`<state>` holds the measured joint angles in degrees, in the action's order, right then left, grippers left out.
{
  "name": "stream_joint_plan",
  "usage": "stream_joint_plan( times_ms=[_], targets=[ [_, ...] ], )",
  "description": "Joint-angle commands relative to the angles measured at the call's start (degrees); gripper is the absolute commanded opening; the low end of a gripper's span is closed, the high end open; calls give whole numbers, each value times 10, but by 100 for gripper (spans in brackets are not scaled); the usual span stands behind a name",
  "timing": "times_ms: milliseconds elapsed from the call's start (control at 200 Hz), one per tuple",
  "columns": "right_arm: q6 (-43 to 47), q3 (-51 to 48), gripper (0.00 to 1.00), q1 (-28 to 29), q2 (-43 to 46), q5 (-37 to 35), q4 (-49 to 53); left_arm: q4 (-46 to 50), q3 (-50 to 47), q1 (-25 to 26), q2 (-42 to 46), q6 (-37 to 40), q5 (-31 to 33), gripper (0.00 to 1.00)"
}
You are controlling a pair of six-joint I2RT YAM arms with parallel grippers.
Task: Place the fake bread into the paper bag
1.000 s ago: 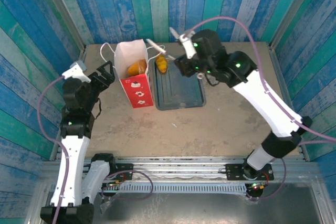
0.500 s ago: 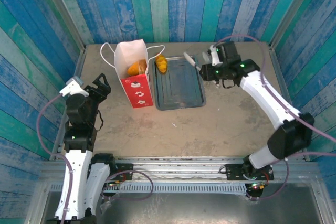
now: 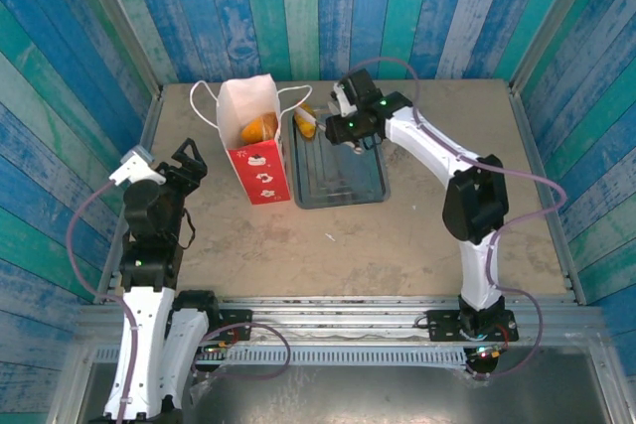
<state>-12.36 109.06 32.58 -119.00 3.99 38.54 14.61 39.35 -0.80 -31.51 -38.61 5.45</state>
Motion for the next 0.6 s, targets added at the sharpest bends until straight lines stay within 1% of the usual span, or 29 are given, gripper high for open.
stream_joint_plan(
  times_ms=[0,165,311,596],
  targets=[
    [5,64,66,0,-47,-32,34,2,4,-3,-2,8,-4,94],
    [16,137,66,6,-107,-55,62,-4,-7,-3,5,7,-6,94],
    [25,165,66,10,-137,-69,61,-8,-9,-3,-2,12,-15,94],
    [28,207,65,13,-184,-41,70,-13,-10,-3,-13,17,-21,94]
  ],
)
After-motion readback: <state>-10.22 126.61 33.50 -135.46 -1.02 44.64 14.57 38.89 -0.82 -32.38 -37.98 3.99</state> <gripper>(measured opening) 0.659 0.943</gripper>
